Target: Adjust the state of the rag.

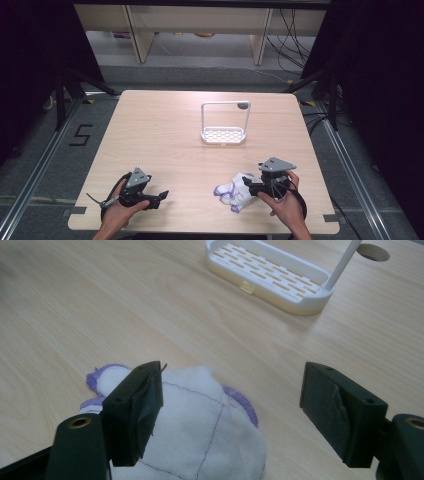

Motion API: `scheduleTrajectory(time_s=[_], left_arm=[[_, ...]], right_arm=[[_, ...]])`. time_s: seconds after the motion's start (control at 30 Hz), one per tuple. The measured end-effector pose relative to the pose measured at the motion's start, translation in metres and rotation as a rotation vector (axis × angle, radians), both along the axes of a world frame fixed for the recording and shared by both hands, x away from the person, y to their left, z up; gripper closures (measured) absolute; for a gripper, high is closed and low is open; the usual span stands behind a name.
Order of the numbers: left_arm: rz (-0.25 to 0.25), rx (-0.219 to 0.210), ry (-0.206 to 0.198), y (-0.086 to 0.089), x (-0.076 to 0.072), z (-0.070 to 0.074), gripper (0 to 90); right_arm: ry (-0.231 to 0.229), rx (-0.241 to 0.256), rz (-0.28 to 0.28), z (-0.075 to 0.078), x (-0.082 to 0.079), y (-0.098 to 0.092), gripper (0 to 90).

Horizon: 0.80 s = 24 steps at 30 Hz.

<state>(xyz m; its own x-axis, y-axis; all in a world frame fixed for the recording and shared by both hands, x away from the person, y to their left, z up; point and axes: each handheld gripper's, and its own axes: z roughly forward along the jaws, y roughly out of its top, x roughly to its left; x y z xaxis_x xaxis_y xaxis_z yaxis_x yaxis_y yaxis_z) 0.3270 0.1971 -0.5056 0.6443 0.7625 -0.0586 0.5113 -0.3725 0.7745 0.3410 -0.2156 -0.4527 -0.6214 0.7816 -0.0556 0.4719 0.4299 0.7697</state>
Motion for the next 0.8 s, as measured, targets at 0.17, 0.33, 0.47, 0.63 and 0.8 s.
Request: scheduleTrajectory(time_s=[0.17,0.33,0.47,0.63,0.8], left_arm=[[0.0,0.006,0.004,-0.001,-0.001,0.001,15.0],[-0.008,0.004,0.001,-0.001,0.0,-0.001,15.2],[0.0,0.003,0.003,-0.002,0.0,-0.001,15.3],[-0.015,0.016,0.018,-0.002,0.0,-0.001,15.5],[-0.018,0.017,0.018,-0.003,0.0,-0.002,15.6]], right_arm=[[0.017,-0.012,0.021,0.002,0.002,0.004,31.1],[0.018,-0.04,0.065,0.0,0.006,0.013,34.4],[0.038,-0.058,0.088,-0.001,0.007,0.021,36.6],[0.064,-0.097,0.13,-0.005,0.009,0.038,40.5],[0.091,-0.172,0.138,-0.015,0.018,0.049,49.9]])
